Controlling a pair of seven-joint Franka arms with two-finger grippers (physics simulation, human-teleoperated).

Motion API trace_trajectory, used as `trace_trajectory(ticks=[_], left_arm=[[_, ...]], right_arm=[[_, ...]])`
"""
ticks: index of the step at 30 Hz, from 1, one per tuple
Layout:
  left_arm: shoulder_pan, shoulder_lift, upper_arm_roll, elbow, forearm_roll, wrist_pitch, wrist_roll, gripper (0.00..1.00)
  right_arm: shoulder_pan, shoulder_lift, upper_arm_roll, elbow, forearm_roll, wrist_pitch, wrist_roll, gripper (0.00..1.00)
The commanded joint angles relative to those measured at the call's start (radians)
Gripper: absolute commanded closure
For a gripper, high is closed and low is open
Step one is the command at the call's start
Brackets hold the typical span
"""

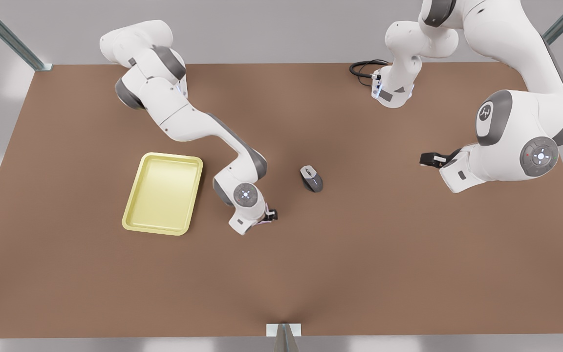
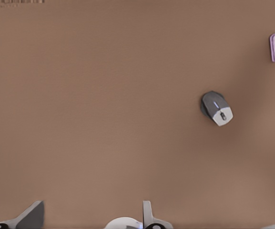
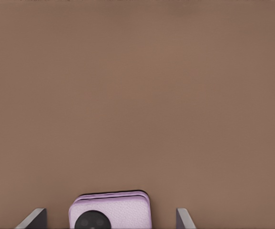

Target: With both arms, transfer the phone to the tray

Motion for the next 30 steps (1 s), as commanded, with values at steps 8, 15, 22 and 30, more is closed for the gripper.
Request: trace_trajectory(ticks=[8,15,22,30], left_arm=[[0.006,-0.026,0.014,0.007,-0.016,-0.012,0.075,0.0],[0.004,-0.027,0.011,0.007,0.01,-0.005,0.023,0.0],[0.001,-0.021,0.008,0.007,0.012,-0.002,0.006,0.0],[0.001,-0.018,0.009,0.007,0.012,-0.002,-0.013,0.0]], right_arm=[[-0.002,0.019,0.0,-0.031,-0.019,0.019,-0.009,0.0],[-0.002,0.022,0.026,-0.049,-0.019,0.019,-0.021,0.0],[-0.009,0.031,0.026,-0.049,-0.019,0.026,-0.036,0.04],[-0.017,0.028,0.027,-0.04,-0.019,0.014,-0.039,0.28]])
